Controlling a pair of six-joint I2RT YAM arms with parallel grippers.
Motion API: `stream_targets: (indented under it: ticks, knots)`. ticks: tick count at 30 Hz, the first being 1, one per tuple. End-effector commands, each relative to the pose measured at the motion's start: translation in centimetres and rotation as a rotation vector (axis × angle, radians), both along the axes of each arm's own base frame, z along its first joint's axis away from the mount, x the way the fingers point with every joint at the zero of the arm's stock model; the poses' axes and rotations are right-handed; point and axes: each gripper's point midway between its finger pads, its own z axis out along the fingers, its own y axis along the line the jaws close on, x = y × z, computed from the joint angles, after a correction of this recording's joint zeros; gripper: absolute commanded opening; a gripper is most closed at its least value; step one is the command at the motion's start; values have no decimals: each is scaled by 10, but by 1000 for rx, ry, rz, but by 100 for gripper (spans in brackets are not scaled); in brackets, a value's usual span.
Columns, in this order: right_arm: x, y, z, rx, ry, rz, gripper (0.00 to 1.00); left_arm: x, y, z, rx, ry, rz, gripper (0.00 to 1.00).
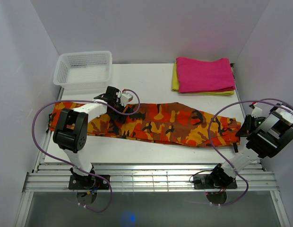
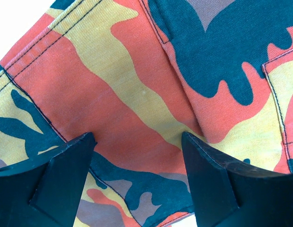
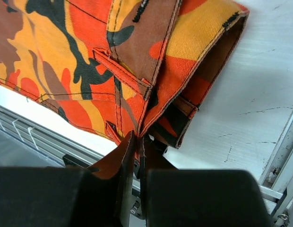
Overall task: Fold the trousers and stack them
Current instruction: Fold the trousers
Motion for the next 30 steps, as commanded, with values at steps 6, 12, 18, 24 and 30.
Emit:
stream_targets:
  ticks: [6, 12, 18, 24, 30]
  knots:
    - [37, -19, 47, -4, -159, -27, 8, -59, 30, -66, 98, 277, 59, 86]
    - [39, -21, 45, 14, -140, -33, 8, -59, 29, -66, 94, 277, 58, 86]
    - [48, -41, 30, -70, -151, -45, 8, -59, 29, -67, 94, 282, 59, 86]
    - [49, -51, -1, -91, -113, -54, 8, -60, 27, -69, 88, 292, 68, 85]
    - [37, -52, -35, -112, -56, -53, 8, -61, 28, -70, 91, 294, 65, 85]
